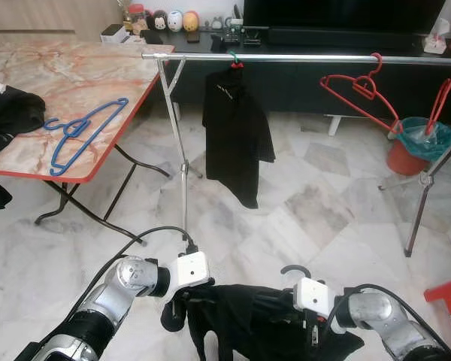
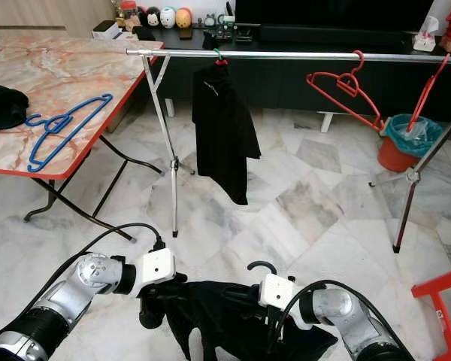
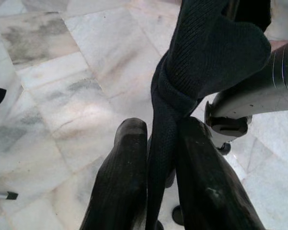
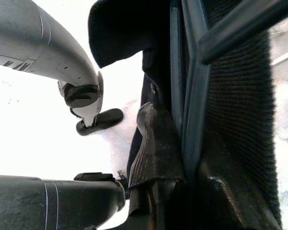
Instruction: Hang hanger
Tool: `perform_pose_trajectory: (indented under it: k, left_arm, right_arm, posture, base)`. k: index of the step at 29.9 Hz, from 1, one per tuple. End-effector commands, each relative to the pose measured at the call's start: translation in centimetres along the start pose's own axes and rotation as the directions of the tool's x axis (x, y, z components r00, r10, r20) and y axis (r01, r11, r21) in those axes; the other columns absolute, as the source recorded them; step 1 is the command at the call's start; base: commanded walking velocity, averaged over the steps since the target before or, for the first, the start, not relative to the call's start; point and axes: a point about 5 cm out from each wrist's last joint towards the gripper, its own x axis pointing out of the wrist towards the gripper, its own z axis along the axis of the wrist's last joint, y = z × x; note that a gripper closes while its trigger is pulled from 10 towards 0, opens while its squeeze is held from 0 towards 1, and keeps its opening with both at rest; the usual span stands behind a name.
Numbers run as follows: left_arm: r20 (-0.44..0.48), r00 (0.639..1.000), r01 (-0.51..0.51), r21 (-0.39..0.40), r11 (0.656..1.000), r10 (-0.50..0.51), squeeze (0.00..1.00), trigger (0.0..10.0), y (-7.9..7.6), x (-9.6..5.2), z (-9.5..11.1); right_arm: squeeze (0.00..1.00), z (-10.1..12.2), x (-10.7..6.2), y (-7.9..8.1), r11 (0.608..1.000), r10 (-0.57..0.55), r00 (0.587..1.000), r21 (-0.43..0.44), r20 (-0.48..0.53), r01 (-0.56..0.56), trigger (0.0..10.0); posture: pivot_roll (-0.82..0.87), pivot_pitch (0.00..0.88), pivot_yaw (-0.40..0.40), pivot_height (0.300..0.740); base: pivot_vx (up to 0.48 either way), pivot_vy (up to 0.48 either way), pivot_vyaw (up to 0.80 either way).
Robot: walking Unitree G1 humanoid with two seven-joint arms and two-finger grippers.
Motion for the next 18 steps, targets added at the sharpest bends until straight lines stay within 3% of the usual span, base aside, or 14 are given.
perform_pose_trajectory:
  k: [1,12,18]
  left_arm:
    - [0.115,0.993,-0.035,-0.028,0.999,0.038,0.00,0.0,0.8,-0.2,1.7]
    - [0.255,0.967,0.006,-0.081,0.997,0.015,0.00,0.0,0.7,-0.2,3.7]
    - [0.279,0.959,0.070,-0.090,0.994,-0.042,0.00,0.0,0.2,-0.1,4.1]
  right_arm:
    - [0.00,0.4,0.5,0.5,0.999,0.035,0.999,-0.017,0.011,-0.034,0.0]
    - [0.00,0.5,0.9,0.9,0.998,0.063,0.998,-0.019,0.015,-0.062,0.0]
    - [0.00,0.8,1.1,1.1,0.996,0.089,0.995,-0.020,0.034,-0.088,0.0]
  posture:
    - [-0.03,0.051,0.005,0.740]
    - [-0.03,0.055,0.004,0.740]
    - [-0.03,0.056,0.003,0.740]
  base:
    - [0.000,0.000,0.00]
    - [0.000,0.000,0.00]
    - [0.000,0.000,0.00]
